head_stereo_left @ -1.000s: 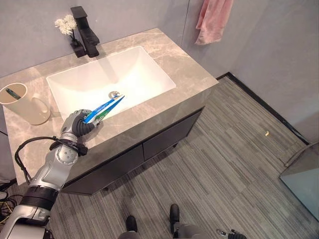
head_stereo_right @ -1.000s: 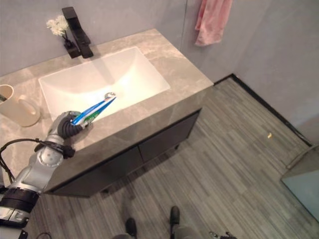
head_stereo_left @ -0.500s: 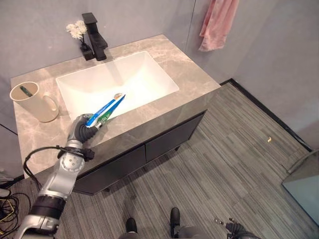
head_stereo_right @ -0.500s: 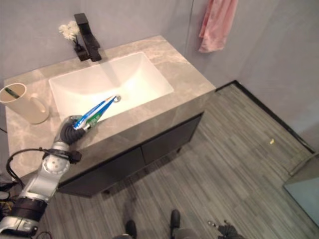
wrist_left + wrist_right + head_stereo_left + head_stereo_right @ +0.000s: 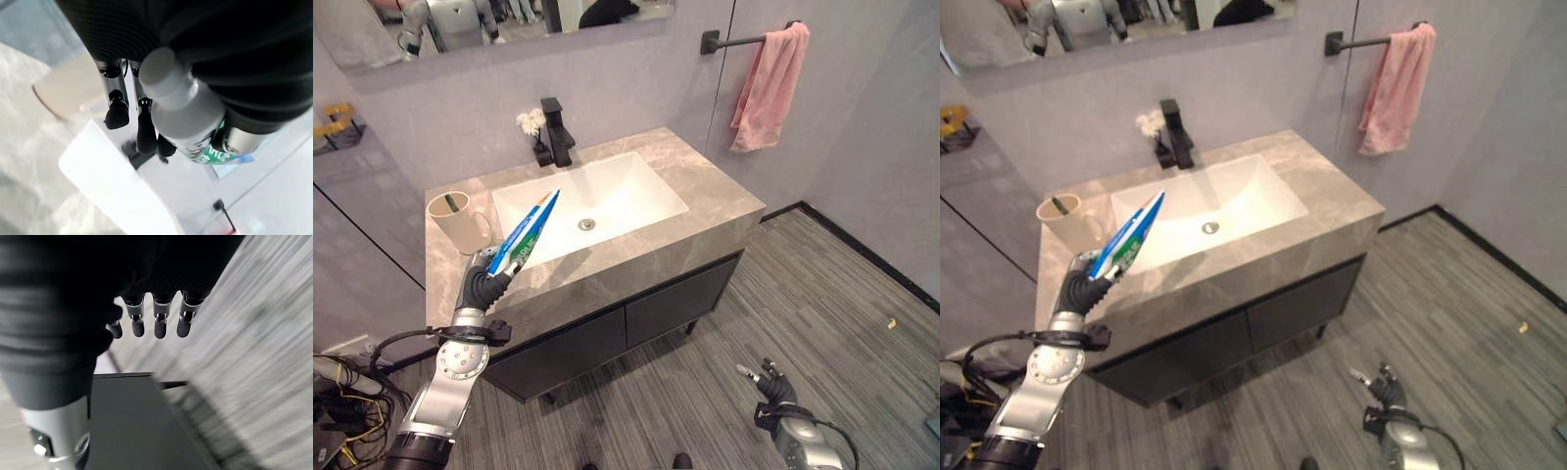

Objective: Put brush and paste in cup on sink, flatten towel.

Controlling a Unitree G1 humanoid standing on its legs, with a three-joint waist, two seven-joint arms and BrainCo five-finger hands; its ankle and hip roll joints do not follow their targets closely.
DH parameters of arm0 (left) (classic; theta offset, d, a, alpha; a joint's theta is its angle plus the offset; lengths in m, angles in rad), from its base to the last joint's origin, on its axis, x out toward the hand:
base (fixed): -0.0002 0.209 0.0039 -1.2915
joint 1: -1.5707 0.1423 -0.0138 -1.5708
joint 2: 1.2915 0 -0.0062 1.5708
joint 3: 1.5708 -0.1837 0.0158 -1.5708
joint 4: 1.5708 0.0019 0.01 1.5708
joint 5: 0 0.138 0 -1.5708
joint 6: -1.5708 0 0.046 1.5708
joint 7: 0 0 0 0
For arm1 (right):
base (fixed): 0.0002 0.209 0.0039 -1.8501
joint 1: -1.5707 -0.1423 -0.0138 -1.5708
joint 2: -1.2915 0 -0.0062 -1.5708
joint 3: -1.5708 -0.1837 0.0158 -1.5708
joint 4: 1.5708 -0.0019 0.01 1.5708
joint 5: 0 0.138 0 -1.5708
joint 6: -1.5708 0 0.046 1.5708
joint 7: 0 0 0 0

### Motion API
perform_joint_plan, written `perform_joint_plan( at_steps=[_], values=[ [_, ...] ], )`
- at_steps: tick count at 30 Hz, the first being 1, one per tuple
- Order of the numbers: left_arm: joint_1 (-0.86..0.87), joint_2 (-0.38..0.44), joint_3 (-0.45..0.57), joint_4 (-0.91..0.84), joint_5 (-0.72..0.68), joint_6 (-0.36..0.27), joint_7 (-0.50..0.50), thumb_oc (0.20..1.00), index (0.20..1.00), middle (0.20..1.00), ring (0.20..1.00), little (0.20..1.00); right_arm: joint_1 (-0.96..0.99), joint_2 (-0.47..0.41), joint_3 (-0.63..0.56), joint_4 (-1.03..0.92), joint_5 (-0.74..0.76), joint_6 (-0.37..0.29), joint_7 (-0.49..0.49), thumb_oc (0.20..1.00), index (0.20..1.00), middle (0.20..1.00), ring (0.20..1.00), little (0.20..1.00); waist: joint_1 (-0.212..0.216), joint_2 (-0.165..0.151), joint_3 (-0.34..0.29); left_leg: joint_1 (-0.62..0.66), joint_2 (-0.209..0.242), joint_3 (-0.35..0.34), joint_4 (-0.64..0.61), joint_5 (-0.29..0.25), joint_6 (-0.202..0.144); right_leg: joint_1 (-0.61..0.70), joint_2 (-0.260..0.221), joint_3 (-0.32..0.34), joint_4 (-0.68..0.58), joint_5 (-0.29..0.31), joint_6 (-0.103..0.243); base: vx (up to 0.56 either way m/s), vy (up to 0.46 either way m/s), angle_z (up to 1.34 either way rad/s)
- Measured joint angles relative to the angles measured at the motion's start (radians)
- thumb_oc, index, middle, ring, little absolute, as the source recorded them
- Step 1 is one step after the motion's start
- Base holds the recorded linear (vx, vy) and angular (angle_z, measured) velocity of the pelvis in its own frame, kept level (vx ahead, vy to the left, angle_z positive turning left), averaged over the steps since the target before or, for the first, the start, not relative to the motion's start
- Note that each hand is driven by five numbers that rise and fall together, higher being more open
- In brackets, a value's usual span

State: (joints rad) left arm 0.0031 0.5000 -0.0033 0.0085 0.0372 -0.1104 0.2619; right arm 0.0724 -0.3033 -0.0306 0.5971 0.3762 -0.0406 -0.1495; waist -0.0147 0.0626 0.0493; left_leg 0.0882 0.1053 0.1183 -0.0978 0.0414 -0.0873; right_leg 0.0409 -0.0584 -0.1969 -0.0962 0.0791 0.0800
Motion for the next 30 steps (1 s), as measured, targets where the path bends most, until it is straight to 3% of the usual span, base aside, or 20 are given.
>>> perform_joint_plan(
  at_steps=[4,10,15,20,30],
  values=[
    [-0.002,-0.007,-0.003,0.0,-0.023,-0.017,-0.001,0.2,0.2,0.2,0.2,0.2,0.012,-0.016,-0.066,-0.065,0.001,-0.006,-0.042,1.0,1.0,1.0,1.0,1.0,-0.027,0.0,-0.002,-0.001,-0.001,0.008,-0.003,0.0,0.0,-0.007,0.0,0.011,0.0,0.001,-0.004,-0.05,0.018,-0.09],
    [-0.024,-0.007,-0.004,-0.043,-0.016,-0.021,0.004,0.2,0.2,0.2,0.2,0.2,0.017,-0.029,-0.124,-0.341,-0.029,-0.046,-0.099,1.0,1.0,1.0,1.0,1.0,-0.058,0.007,-0.003,0.012,-0.003,0.059,-0.002,-0.005,0.007,-0.02,-0.002,0.052,0.0,0.011,0.002,-0.02,0.006,-0.22],
    [-0.047,-0.007,-0.006,-0.125,0.037,-0.034,0.032,0.2,0.2,0.2,0.2,0.2,0.007,-0.033,-0.142,-0.539,-0.068,-0.075,-0.129,1.0,1.0,1.0,1.0,1.0,-0.078,0.009,-0.002,0.016,-0.004,0.061,0.0,-0.007,0.01,-0.018,-0.002,0.053,0.0,0.01,0.003,0.0,-0.002,-0.03],
    [-0.052,-0.051,-0.043,-0.159,0.051,-0.056,0.036,0.2,0.2,0.2,0.2,0.2,-0.016,-0.032,-0.047,-0.683,-0.033,-0.109,-0.073,1.0,1.0,1.0,1.0,1.0,-0.079,0.013,0.0,0.016,-0.004,0.061,0.0,-0.007,0.01,-0.017,-0.001,0.053,0.0,0.01,0.003,0.0,0.0,0.0],
    [-0.084,-0.037,-0.132,-0.206,0.091,-0.061,-0.011,0.2,0.2,0.2,0.2,0.2,-0.086,-0.03,0.171,-0.701,0.176,-0.11,0.072,1.0,1.0,1.0,1.0,1.0,-0.044,0.003,0.006,0.008,-0.005,0.05,-0.003,-0.007,0.01,-0.013,-0.004,0.045,0.0,0.009,0.003,0.0,0.001,0.02]
  ],
)
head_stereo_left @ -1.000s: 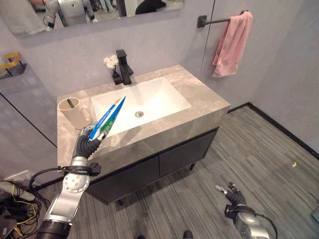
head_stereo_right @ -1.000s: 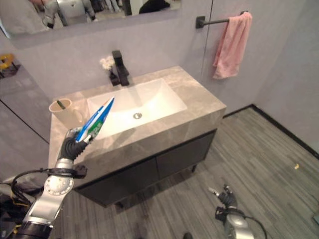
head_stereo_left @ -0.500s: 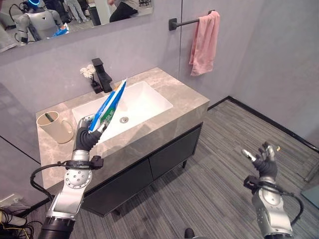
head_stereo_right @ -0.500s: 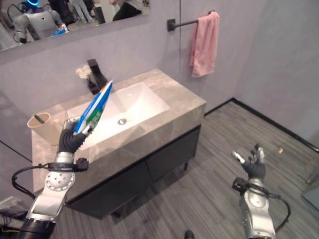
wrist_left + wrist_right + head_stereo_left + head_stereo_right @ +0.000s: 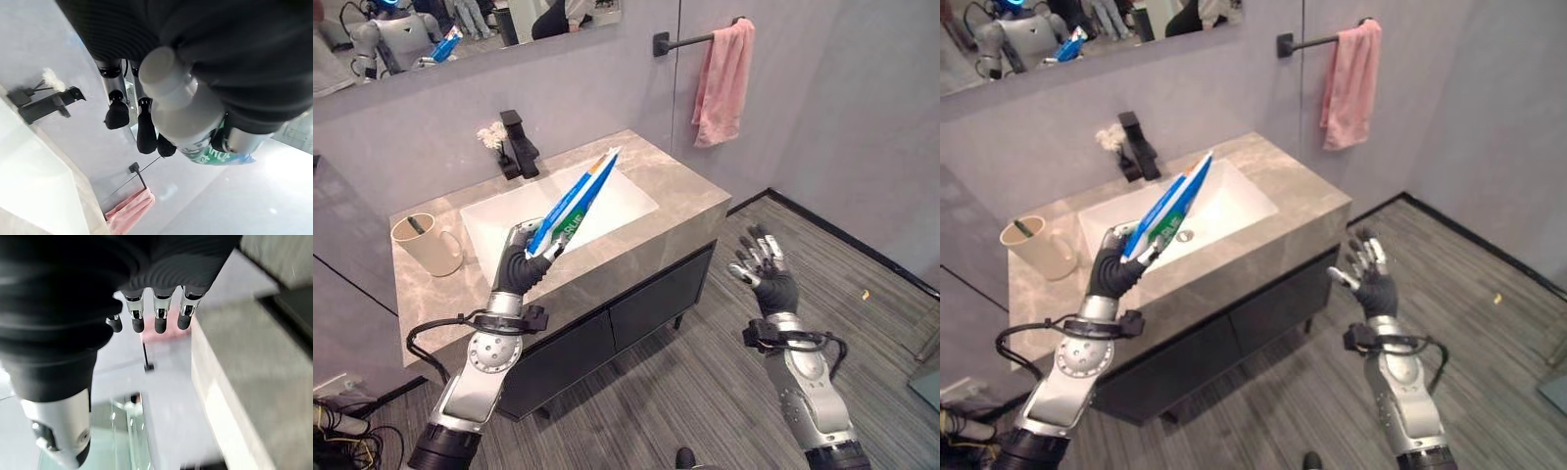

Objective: Put brush and paste in cup on sink, flatten towel.

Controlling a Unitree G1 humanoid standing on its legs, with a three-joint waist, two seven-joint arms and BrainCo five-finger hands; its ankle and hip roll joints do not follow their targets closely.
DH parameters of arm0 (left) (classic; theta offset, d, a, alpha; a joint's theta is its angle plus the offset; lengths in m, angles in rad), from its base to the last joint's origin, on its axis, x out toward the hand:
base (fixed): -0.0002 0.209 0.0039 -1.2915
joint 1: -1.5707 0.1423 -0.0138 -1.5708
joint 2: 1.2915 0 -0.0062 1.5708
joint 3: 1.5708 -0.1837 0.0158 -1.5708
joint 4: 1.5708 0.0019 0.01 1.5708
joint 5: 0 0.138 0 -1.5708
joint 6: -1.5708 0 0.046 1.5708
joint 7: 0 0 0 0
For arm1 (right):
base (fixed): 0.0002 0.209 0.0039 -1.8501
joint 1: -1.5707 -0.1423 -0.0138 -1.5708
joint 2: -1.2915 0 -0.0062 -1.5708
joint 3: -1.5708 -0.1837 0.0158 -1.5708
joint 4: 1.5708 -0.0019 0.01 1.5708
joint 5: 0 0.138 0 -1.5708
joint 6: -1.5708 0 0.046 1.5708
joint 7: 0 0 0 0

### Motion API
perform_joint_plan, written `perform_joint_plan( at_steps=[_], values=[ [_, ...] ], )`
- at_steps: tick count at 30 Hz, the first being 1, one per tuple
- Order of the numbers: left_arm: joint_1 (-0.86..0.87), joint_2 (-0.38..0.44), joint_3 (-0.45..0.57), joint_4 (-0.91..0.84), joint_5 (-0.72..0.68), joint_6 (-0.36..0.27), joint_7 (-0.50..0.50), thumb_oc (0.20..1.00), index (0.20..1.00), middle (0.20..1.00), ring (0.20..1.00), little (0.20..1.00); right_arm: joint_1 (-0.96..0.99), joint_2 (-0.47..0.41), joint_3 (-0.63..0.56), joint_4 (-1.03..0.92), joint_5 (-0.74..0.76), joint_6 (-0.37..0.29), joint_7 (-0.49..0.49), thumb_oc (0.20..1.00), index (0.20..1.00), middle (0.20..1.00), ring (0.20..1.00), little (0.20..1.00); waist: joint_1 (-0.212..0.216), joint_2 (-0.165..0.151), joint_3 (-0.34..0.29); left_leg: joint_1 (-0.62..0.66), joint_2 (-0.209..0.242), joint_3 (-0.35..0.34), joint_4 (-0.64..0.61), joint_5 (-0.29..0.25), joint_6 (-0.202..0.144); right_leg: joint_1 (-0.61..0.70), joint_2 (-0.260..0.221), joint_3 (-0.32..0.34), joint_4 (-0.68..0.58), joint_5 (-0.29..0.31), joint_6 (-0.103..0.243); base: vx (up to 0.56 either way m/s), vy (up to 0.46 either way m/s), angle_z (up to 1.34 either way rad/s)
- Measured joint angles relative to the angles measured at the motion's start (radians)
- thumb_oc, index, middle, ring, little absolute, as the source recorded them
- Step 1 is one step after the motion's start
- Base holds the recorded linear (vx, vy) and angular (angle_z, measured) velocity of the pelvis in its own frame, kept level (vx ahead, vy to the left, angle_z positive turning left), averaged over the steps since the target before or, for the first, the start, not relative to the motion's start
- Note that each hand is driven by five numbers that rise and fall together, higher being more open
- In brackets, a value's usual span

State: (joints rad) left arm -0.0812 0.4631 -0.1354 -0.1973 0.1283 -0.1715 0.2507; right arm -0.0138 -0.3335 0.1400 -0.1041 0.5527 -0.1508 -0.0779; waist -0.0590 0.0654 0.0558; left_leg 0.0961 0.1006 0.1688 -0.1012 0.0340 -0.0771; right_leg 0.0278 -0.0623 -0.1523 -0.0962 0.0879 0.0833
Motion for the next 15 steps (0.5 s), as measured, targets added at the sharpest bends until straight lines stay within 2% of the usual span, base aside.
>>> perform_joint_plan(
  at_steps=[3,8,15],
  values=[
    [-0.036,0.044,-0.003,-0.001,0.052,0.0,-0.009,0.2,0.2,0.2,0.2,0.2,-0.027,-0.013,0.036,-0.001,0.08,0.003,0.018,1.0,1.0,1.0,1.0,1.0,0.001,-0.004,0.002,-0.011,-0.001,-0.021,0.0,0.001,-0.001,0.0,-0.003,-0.025,0.0,-0.001,0.001,0.0,-0.003,0.18],
    [-0.057,0.094,0.0,-0.03,0.097,-0.001,-0.013,0.2,0.2,0.2,0.2,0.2,-0.071,-0.025,0.053,0.0,0.174,0.013,0.038,1.0,1.0,1.0,1.0,1.0,0.028,-0.018,0.009,-0.017,-0.004,-0.051,0.004,0.002,-0.002,0.01,-0.006,-0.05,0.002,-0.002,-0.001,0.01,-0.001,0.18],
    [-0.057,0.123,-0.002,-0.03,0.118,-0.001,-0.02,0.2,0.2,0.2,0.2,0.2,-0.163,-0.024,0.13,0.009,0.303,0.02,0.057,1.0,1.0,1.0,1.0,1.0,0.061,-0.038,0.009,-0.032,-0.005,-0.086,0.004,0.008,-0.004,0.014,-0.008,-0.085,0.008,-0.006,-0.004,0.0,0.002,0.15]
  ],
)
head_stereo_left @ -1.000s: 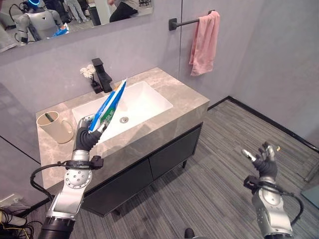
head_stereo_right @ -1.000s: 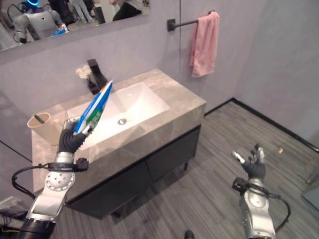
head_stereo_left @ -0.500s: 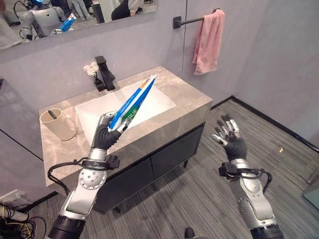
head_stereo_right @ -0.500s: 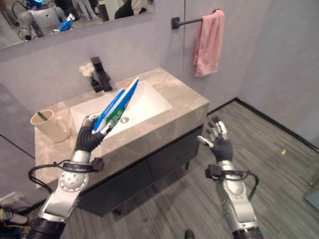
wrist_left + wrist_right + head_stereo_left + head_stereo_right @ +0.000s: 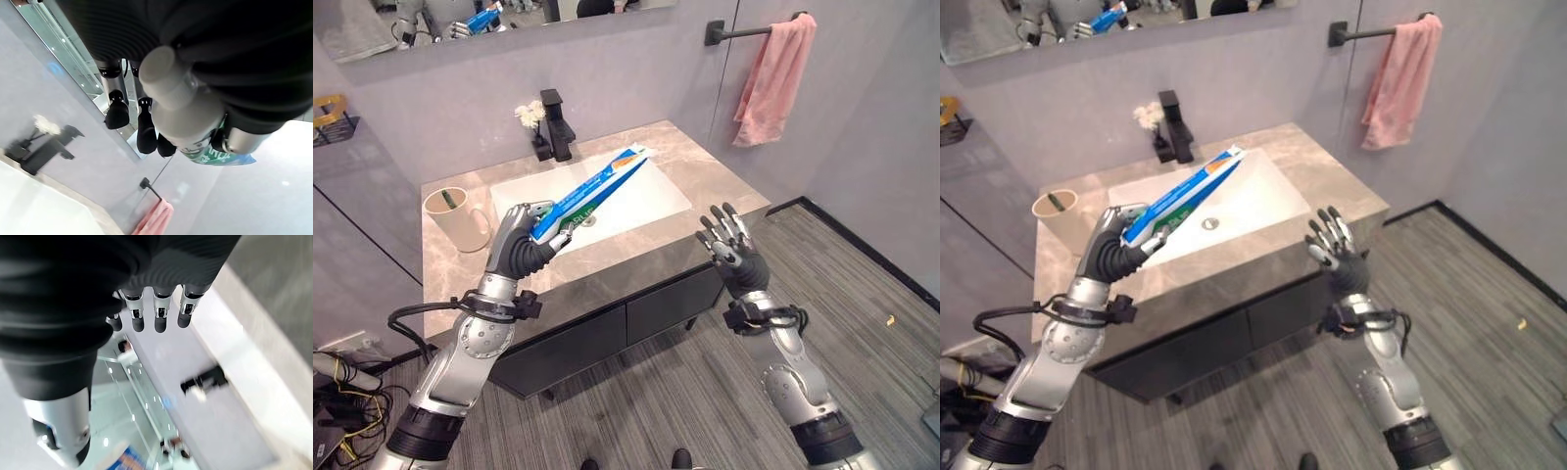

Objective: Put brush and paste in cup on sink, flatten towel.

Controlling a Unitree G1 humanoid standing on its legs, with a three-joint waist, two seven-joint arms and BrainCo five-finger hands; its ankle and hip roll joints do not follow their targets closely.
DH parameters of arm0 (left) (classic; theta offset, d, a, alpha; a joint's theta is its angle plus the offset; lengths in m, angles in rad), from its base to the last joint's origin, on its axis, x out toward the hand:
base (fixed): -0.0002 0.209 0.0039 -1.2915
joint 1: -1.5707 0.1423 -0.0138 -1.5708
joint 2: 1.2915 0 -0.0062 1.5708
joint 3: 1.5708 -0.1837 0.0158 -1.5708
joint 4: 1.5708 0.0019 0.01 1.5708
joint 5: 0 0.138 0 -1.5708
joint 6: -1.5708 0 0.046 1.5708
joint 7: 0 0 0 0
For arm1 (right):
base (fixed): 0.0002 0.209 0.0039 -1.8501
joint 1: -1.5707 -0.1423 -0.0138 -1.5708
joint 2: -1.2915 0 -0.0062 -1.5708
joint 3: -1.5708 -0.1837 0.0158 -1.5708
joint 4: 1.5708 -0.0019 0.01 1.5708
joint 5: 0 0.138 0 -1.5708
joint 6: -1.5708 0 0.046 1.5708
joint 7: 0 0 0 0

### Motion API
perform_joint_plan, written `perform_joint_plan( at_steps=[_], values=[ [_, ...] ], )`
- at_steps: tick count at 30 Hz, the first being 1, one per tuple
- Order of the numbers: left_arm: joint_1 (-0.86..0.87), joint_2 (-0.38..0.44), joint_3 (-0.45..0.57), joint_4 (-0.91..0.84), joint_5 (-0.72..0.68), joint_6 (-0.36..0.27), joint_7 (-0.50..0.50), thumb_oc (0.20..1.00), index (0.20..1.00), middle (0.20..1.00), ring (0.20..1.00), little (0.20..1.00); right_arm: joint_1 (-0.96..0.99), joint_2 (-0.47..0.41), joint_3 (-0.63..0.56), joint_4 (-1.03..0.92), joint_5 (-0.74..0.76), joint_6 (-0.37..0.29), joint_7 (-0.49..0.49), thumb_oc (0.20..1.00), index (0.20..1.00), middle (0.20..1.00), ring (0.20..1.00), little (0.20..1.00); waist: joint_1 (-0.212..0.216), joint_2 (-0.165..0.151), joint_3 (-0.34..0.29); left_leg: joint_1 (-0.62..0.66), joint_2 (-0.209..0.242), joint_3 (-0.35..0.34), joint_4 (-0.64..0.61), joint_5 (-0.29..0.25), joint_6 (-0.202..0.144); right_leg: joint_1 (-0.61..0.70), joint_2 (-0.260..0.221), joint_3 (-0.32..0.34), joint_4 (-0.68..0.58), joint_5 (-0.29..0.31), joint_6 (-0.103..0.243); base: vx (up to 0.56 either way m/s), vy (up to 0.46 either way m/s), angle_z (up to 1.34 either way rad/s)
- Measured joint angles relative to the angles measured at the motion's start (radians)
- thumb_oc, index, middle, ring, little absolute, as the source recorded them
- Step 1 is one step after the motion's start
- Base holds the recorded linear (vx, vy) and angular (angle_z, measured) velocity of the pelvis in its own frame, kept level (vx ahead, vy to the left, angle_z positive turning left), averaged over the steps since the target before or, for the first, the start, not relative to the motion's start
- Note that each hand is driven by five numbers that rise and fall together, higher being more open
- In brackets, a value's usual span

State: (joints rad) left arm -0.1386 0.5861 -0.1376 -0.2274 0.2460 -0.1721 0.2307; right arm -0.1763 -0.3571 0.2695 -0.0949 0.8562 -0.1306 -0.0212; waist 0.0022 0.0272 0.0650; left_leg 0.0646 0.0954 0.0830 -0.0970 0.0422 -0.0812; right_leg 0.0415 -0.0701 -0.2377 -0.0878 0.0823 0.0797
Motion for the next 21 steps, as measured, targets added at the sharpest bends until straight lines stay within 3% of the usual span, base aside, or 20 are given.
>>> perform_joint_plan(
  at_steps=[9,14,21],
  values=[
    [-0.036,0.007,-0.048,-0.013,-0.001,0.0,-0.004,0.2,0.2,0.2,0.2,0.2,-0.089,0.029,0.096,0.045,0.124,0.004,0.013,1.0,1.0,1.0,1.0,1.0,0.043,-0.03,-0.003,-0.03,-0.005,-0.076,0.0,0.013,-0.004,0.013,-0.004,-0.074,0.0,-0.017,0.0,0.0,0.0,0.25],
    [-0.047,0.034,-0.077,-0.034,-0.001,-0.001,-0.009,0.2,0.2,0.2,0.2,0.2,-0.13,0.053,0.119,0.075,0.151,0.004,0.025,1.0,1.0,1.0,1.0,1.0,0.067,-0.031,-0.003,-0.031,-0.007,-0.081,0.0,0.013,-0.004,0.014,-0.006,-0.077,0.0,-0.018,0.002,0.0,0.002,0.03],
    [-0.048,0.04,-0.081,-0.038,-0.001,-0.001,-0.01,0.2,0.2,0.2,0.2,0.2,-0.17,0.061,0.136,0.09,0.151,0.004,0.025,1.0,1.0,1.0,1.0,1.0,0.067,-0.03,-0.003,-0.031,-0.007,-0.083,0.0,0.013,-0.004,0.014,-0.006,-0.079,0.0,-0.02,0.002,0.0,0.0,0.0]
  ],
)
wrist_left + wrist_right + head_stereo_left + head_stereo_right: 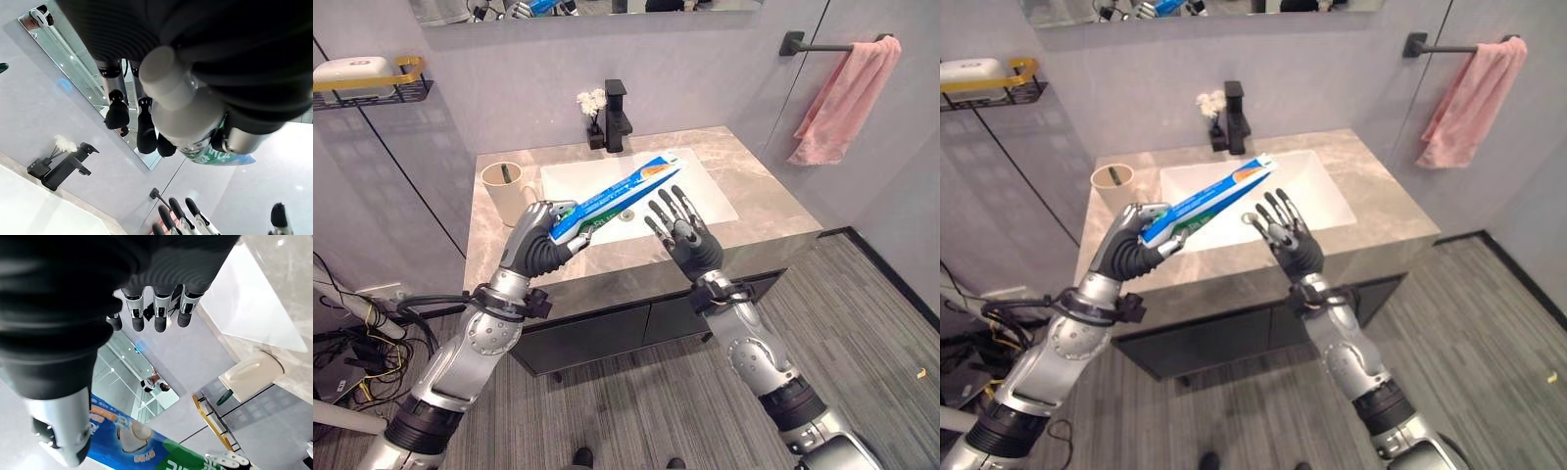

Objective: Put brush and paste in cup on sink, flatten towel.

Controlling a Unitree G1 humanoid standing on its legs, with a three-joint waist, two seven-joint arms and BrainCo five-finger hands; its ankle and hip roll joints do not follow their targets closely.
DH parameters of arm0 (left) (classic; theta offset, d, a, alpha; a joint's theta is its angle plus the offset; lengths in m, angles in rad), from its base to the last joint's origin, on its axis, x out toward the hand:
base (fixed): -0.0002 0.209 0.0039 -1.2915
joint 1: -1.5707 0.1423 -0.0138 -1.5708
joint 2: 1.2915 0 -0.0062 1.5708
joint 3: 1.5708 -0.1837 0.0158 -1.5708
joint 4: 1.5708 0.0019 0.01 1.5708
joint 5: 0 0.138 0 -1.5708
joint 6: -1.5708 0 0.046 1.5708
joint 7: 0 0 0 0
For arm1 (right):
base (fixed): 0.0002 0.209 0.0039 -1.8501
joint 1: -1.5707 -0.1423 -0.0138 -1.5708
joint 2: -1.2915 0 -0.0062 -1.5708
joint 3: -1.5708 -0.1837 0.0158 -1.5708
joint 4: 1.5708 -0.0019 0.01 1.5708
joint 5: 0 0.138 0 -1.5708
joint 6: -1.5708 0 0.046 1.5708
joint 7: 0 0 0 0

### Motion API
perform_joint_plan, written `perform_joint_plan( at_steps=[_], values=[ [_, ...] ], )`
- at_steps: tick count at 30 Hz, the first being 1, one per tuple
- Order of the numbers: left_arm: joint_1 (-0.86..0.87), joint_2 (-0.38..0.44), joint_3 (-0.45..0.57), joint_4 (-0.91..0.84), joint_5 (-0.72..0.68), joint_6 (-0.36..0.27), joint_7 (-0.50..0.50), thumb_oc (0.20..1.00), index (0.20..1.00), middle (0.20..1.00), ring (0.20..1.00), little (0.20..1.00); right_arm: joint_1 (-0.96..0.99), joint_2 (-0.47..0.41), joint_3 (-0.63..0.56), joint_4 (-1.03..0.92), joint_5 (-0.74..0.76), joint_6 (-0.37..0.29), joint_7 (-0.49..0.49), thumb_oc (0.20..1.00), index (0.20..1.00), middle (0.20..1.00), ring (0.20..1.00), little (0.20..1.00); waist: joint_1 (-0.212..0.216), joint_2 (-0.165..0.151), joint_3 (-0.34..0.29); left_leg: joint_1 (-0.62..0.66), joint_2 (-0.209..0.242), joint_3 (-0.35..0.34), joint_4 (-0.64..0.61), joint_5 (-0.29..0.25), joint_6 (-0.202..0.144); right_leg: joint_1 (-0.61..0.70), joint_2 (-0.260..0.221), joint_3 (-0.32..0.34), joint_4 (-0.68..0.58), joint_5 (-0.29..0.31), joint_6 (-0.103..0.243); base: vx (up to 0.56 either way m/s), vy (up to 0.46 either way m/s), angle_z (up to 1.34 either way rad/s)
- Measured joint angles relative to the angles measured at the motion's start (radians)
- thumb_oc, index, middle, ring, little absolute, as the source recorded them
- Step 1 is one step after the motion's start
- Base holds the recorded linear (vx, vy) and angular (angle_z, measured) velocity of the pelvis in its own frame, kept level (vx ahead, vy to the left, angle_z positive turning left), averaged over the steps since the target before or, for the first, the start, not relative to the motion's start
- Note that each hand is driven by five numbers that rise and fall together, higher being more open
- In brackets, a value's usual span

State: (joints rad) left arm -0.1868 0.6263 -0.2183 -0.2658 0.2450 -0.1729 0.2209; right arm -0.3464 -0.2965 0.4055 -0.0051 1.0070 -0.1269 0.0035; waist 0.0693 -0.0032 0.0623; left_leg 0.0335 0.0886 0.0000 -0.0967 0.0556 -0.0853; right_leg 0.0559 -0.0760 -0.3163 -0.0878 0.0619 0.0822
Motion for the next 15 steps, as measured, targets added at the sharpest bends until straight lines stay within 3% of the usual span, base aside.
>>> perform_joint_plan(
  at_steps=[15],
  values=[
    [0.015,-0.001,0.0,0.0,-0.004,0.0,-0.003,0.2,0.2,0.2,0.2,0.2,-0.023,0.007,0.021,-0.001,0.0,0.001,0.0,1.0,1.0,1.0,1.0,1.0,-0.001,0.011,0.007,0.004,0.002,0.012,0.0,0.0,0.0,-0.004,0.001,0.01,0.0,-0.001,0.001,0.0,0.002,-0.01]
  ],
)
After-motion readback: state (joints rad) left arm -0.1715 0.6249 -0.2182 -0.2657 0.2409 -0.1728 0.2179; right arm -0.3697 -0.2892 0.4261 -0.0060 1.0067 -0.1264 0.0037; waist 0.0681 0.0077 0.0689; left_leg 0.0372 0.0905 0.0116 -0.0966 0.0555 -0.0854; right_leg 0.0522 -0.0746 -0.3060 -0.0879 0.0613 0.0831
